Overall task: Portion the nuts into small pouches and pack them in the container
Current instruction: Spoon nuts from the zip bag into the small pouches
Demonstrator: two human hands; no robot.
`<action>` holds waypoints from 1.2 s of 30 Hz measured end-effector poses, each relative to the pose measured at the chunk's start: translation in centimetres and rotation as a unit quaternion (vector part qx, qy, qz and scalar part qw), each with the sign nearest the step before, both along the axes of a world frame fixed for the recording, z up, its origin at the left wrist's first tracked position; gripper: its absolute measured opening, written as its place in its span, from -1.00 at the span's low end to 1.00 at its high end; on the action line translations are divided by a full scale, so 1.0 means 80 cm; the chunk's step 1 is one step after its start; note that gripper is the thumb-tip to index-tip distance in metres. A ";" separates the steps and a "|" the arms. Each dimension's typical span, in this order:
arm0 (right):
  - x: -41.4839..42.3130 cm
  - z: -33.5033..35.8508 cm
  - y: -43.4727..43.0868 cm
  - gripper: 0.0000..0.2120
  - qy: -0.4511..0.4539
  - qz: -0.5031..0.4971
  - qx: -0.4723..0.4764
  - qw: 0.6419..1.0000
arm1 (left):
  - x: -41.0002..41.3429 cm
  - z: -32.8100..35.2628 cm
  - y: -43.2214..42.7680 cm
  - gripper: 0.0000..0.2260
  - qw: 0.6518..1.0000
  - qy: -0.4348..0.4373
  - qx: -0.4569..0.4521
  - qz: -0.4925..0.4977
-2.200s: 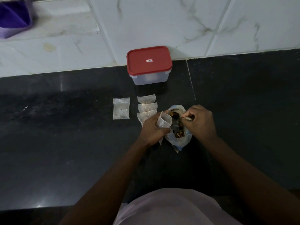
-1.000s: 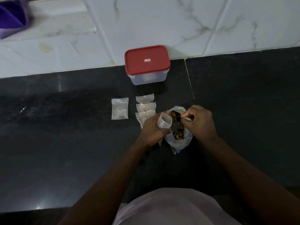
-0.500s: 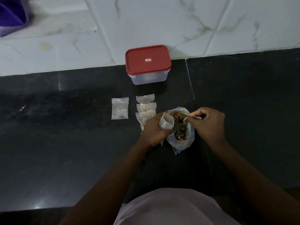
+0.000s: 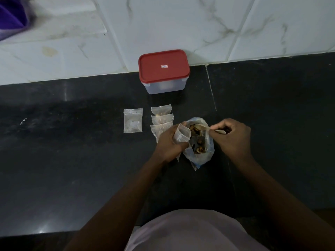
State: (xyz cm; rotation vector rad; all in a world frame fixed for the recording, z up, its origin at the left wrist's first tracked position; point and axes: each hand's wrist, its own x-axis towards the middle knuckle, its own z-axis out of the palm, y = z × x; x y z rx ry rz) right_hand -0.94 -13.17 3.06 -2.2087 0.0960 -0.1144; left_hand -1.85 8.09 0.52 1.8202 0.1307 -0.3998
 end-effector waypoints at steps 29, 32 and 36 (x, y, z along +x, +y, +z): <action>-0.008 -0.034 0.020 -0.89 -0.016 0.012 -0.117 0.993 | 0.001 -0.002 -0.006 -0.56 1.000 -0.001 0.006 -0.003; -0.008 -0.032 0.023 -0.93 0.013 -0.044 -0.030 0.998 | 0.002 -0.003 -0.005 -0.57 1.000 0.005 0.004 -0.005; -0.008 -0.029 0.015 -0.89 0.011 -0.057 -0.037 0.998 | 0.002 -0.004 -0.004 -0.57 1.000 0.013 0.004 -0.004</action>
